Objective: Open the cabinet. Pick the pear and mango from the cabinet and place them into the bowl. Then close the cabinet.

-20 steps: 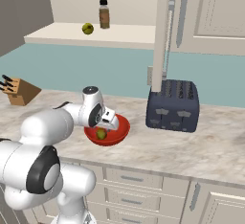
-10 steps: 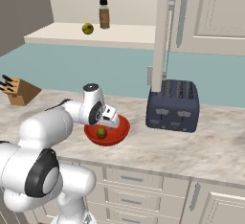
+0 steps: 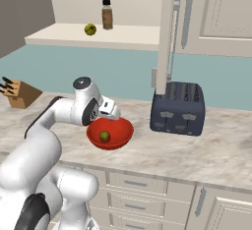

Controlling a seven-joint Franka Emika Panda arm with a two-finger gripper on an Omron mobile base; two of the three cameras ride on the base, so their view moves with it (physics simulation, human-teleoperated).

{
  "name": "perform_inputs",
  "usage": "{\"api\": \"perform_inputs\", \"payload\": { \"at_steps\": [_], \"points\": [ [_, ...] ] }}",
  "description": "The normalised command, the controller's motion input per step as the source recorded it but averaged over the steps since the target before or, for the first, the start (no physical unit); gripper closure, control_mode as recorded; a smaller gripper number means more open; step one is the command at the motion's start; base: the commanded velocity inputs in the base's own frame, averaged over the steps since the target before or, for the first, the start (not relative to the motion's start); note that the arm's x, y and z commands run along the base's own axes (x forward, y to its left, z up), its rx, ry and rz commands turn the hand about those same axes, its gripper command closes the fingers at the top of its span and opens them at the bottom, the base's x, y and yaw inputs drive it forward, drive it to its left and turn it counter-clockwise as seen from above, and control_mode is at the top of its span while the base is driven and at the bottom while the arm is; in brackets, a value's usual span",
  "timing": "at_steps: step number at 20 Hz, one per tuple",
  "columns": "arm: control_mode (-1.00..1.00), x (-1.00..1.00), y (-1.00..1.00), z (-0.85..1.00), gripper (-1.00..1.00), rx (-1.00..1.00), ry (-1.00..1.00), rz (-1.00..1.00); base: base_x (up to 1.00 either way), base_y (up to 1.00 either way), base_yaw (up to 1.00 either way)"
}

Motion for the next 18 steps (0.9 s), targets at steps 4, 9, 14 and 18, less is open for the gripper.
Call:
{"api": "perform_inputs", "payload": {
  "at_steps": [4, 9, 14, 18],
  "points": [
    [-1.00, -0.10, 0.00, 0.81, -1.00, 0.00, -0.20, 0.00, 0.00, 0.00, 0.00],
    [-1.00, 0.00, 0.00, 0.77, -1.00, 0.00, -0.10, 0.00, 0.00, 0.00, 0.00],
    [-1.00, 0.00, 0.00, 0.74, -1.00, 0.00, -0.04, 0.00, 0.00, 0.00, 0.00],
    [-1.00, 0.00, 0.02, 0.71, -1.00, 0.00, 0.00, 0.01, 0.00, 0.00, 0.00]
  ]
}}
